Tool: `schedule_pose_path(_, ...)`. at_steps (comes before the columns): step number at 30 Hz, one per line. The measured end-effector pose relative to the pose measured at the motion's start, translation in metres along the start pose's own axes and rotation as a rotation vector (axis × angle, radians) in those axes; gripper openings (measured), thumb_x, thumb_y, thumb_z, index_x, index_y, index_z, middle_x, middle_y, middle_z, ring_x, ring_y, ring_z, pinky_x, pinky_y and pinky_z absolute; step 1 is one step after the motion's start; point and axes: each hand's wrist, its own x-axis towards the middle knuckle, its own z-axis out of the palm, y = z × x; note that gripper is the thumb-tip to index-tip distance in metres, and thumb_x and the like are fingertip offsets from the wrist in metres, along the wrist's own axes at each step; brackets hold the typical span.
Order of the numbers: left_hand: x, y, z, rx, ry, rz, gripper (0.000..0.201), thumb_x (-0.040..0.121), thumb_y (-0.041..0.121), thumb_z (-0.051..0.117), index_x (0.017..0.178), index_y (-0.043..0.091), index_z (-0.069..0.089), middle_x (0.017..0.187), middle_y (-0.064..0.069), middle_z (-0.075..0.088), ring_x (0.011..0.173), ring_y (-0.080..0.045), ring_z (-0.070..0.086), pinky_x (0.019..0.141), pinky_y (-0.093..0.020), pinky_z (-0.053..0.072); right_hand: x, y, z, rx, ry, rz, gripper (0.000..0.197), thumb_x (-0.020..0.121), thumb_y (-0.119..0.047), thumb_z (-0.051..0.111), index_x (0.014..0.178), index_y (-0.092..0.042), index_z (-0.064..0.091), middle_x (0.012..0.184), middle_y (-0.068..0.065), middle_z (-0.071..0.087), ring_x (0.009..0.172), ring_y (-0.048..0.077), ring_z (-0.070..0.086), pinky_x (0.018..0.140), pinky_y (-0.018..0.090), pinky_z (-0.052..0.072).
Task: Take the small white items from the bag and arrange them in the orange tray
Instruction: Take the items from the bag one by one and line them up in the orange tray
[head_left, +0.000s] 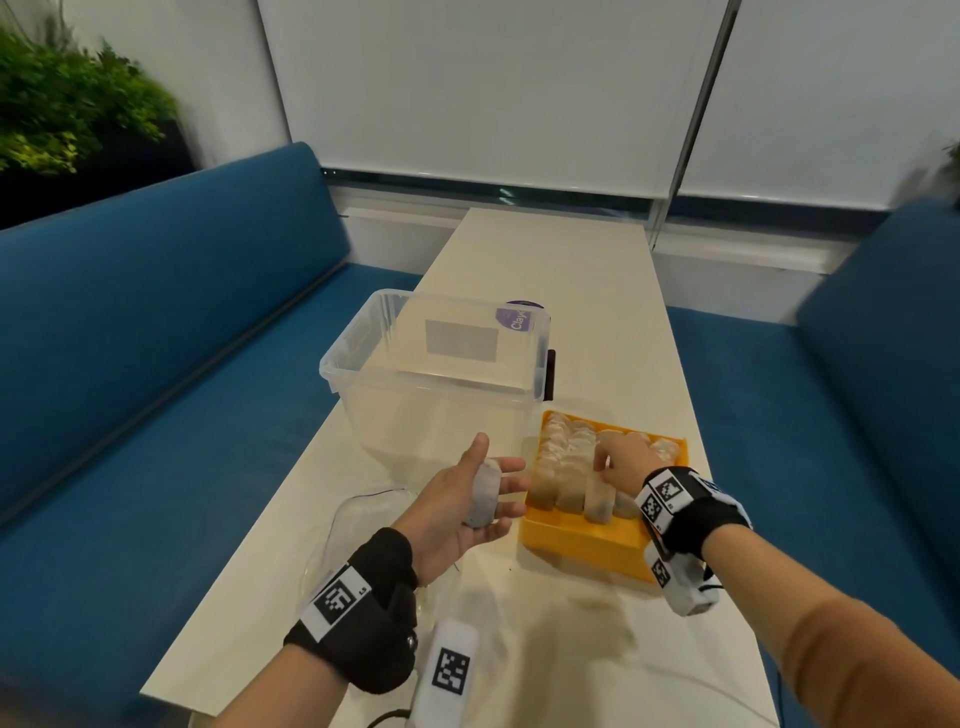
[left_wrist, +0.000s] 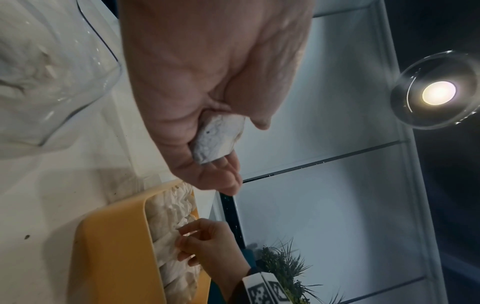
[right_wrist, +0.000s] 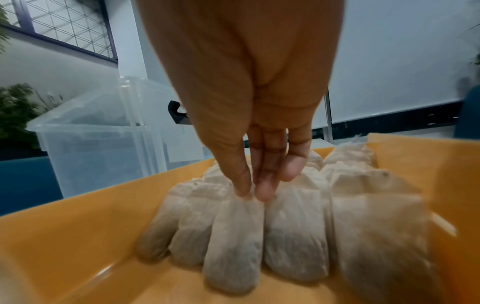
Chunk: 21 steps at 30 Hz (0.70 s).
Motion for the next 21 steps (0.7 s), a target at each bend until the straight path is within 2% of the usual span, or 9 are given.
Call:
schedule_pose_path(2,0.0,0.0,0.0,-0.014,-0.011,-0.019,0.066,0.092,0.064,0.03,0.117,0.013,0.063,0.101,-0.006,0.072,0.076,-0.015,0.063,0.068,-0.026,0.052,-0.002,-0.001,-0.003,0.031,0.026,-0.01,0.021,0.092,-0.011,0.053,0.111,-0.012,0.062,0.119,0.009,0.059,0.109,0.026,0.055,0.091,0.03,0.044)
schedule_pose_path(4,0.0,0.0,0.0,-0.03,-0.028,-0.033,0.074,0.089,0.069,0.025,0.116,0.012,0.064,0.102,-0.007,0.072,0.076,-0.016,0.063,0.068,-0.026,0.052,-0.009,-0.007,-0.013,0.114,0.087,-0.042,0.019,0.09,-0.012,0.055,0.107,-0.013,0.063,0.115,0.011,0.061,0.101,0.025,0.057,0.09,0.034,0.048)
schedule_pose_path(8,0.001,0.0,0.004,-0.029,-0.078,-0.057,0.087,0.085,0.074,0.015,0.111,0.01,0.068,0.107,-0.008,0.073,0.077,-0.015,0.063,0.063,-0.024,0.053,-0.047,-0.039,-0.038,0.321,0.24,-0.261,0.015,0.09,-0.018,0.058,0.098,-0.015,0.07,0.092,0.005,0.069,0.08,0.016,0.058,0.077,0.028,0.049)
schedule_pose_path(12,0.002,0.002,0.012,-0.053,-0.179,-0.078,0.094,0.082,0.078,0.013,0.11,0.006,0.067,0.102,-0.012,0.069,0.073,-0.016,0.061,0.064,-0.024,0.052,-0.085,-0.07,-0.052,0.4,0.154,-0.436,0.022,0.088,-0.039,0.06,0.1,-0.024,0.071,0.091,-0.004,0.067,0.079,0.008,0.058,0.075,0.026,0.048)
schedule_pose_path(15,0.002,0.003,0.015,-0.012,-0.23,-0.073,0.095,0.083,0.078,0.012,0.116,0.005,0.064,0.104,-0.014,0.069,0.076,-0.017,0.062,0.069,-0.025,0.052,-0.09,-0.074,-0.054,0.372,0.156,-0.445,0.018,0.086,-0.037,0.063,0.092,-0.021,0.07,0.089,-0.003,0.061,0.077,0.008,0.054,0.073,0.028,0.046)
schedule_pose_path(18,0.002,0.001,0.015,0.092,-0.199,-0.042,0.082,0.088,0.071,0.019,0.122,0.01,0.063,0.113,-0.011,0.071,0.091,-0.021,0.067,0.075,-0.028,0.055,-0.088,-0.068,-0.061,0.448,0.187,-0.442,0.014,0.085,-0.029,0.067,0.087,-0.016,0.071,0.077,-0.008,0.064,0.065,0.001,0.056,0.065,0.016,0.045)
schedule_pose_path(21,0.003,-0.003,0.014,0.187,-0.17,0.112,0.044,0.095,0.047,0.047,0.121,0.015,0.061,0.116,-0.009,0.07,0.096,-0.019,0.067,0.081,-0.03,0.056,-0.09,-0.061,-0.074,0.476,0.225,-0.447,0.01,0.083,-0.024,0.07,0.086,-0.015,0.072,0.071,-0.004,0.068,0.055,0.001,0.056,0.06,0.014,0.047)
